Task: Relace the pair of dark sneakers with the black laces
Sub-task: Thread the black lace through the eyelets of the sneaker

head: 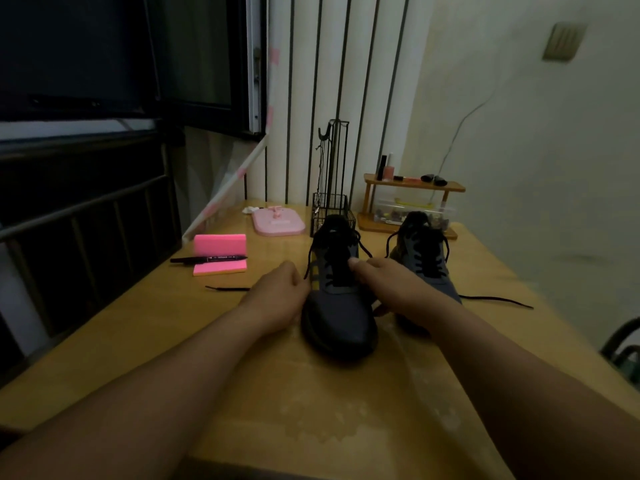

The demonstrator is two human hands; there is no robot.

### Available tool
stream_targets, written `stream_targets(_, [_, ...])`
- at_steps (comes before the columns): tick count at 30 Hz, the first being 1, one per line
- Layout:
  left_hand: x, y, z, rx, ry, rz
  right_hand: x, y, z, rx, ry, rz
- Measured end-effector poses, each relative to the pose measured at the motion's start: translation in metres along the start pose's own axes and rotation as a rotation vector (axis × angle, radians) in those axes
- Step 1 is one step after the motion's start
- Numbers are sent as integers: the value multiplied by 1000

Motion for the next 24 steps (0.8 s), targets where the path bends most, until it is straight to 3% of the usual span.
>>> stream_targets(5, [4, 20, -28, 67, 179, 118, 0, 0, -21, -91, 271, -44])
stream_targets(9, [9, 26, -43, 104, 186, 56, 3, -4, -36, -222, 325, 76])
stream_targets(14, [8, 25, -38, 9, 252, 156, -2, 1, -35, -169, 377, 26])
stream_targets(18, [13, 32, -17, -160, 69, 154, 4, 0, -16, -27, 220, 0])
stream_targets(24, [15, 36, -16, -139, -72, 139, 5, -5, -8, -152, 145, 177])
Point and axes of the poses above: each hand's wrist, its own z-axis away from the middle knuckle, its own x-axis out of the palm, y = z × x, the point moved 1 cm from there along -z, towards the middle knuckle, and after that the axes turned 14 degrees about y, right-handed, at the moved point
